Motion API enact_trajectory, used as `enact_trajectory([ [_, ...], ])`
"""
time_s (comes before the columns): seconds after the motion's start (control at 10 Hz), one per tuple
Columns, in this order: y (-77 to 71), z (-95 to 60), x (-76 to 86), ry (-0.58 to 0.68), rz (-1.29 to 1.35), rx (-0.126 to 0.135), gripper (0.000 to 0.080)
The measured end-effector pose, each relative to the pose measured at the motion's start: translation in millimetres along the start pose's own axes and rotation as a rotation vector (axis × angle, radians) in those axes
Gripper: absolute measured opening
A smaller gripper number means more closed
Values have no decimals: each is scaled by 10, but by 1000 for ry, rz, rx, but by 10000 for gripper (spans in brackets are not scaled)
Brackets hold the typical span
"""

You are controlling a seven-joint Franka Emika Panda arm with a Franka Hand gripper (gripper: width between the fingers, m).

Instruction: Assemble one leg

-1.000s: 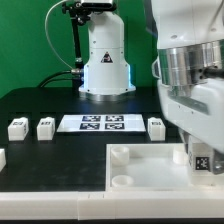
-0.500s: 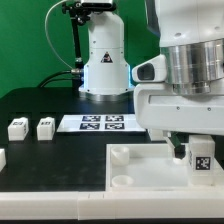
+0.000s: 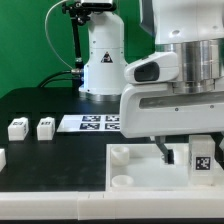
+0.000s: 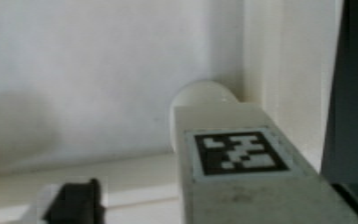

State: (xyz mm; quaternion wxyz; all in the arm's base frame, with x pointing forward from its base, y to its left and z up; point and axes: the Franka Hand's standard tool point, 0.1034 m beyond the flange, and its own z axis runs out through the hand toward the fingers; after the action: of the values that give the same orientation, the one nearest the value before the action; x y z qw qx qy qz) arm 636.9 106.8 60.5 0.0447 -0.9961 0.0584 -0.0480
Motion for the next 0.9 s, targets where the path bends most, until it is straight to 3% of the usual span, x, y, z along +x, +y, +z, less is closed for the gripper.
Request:
enact_trajectory([
  [0.1, 9, 1, 2, 0, 0, -1, 398],
  [0.2, -8, 2, -2, -1, 99, 5, 398],
  [0.3, -10, 6, -5, -2, 217, 6, 281],
  [0.5, -60, 32, 5, -4, 527, 9, 281],
  [0.7, -88, 47, -12, -37, 993, -25, 280],
  [0.9, -93, 57, 1, -74, 1489, -17, 280],
])
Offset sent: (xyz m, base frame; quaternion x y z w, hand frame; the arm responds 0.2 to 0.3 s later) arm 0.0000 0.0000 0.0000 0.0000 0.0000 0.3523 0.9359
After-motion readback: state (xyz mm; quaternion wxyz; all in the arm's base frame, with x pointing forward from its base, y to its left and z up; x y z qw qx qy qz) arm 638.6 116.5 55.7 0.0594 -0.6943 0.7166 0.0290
